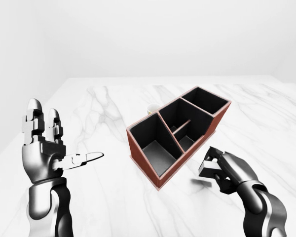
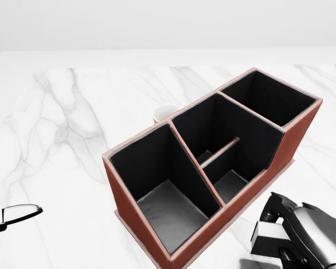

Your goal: Pick up the book and place it in the left compartment of the caddy.

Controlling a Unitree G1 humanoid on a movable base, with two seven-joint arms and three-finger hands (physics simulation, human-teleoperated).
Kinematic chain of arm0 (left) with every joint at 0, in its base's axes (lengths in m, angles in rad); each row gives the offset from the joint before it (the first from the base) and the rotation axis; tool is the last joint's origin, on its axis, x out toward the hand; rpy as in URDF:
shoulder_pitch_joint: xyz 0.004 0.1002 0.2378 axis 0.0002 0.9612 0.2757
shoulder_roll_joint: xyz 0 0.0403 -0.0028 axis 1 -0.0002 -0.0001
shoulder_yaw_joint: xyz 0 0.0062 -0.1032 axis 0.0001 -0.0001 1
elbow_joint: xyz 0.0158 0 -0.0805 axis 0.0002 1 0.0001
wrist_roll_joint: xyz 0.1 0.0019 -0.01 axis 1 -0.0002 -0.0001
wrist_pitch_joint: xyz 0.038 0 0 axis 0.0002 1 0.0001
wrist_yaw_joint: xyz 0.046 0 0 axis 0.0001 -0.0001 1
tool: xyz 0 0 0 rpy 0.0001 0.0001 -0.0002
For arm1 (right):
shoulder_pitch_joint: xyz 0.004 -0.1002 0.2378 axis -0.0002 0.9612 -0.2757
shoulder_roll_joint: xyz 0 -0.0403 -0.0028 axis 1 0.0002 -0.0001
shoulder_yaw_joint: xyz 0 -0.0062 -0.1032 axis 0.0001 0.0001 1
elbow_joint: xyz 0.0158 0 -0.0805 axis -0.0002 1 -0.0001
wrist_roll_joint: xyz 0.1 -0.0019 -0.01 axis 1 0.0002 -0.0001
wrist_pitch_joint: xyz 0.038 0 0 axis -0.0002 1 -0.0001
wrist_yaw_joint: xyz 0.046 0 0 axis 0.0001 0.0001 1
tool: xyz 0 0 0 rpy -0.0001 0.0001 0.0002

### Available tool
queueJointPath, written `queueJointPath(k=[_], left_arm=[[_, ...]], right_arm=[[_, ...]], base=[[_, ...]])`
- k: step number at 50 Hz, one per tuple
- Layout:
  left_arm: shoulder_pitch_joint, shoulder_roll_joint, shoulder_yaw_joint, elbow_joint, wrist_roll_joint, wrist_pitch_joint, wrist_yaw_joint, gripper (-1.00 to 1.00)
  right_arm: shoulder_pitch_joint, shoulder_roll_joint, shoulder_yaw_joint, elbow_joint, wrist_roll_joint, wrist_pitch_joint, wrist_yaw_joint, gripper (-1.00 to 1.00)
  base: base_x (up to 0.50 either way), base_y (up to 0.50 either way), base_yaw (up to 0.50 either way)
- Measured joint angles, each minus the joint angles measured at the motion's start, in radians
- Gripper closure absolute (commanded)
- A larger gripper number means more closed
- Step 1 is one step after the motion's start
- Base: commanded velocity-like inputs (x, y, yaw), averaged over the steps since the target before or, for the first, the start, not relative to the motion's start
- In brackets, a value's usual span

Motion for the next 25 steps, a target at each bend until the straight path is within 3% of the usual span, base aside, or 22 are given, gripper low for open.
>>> queueJointPath(k=[25], left_arm=[[0.003, -0.003, -0.001, -0.01, 0.001, 0.0, -0.003, -1.0]], right_arm=[[-0.078, 0.041, 0.072, -0.265, -0.171, 0.0, 0.0, 1.0]], base=[[0.0, 0.0, 0.0]])
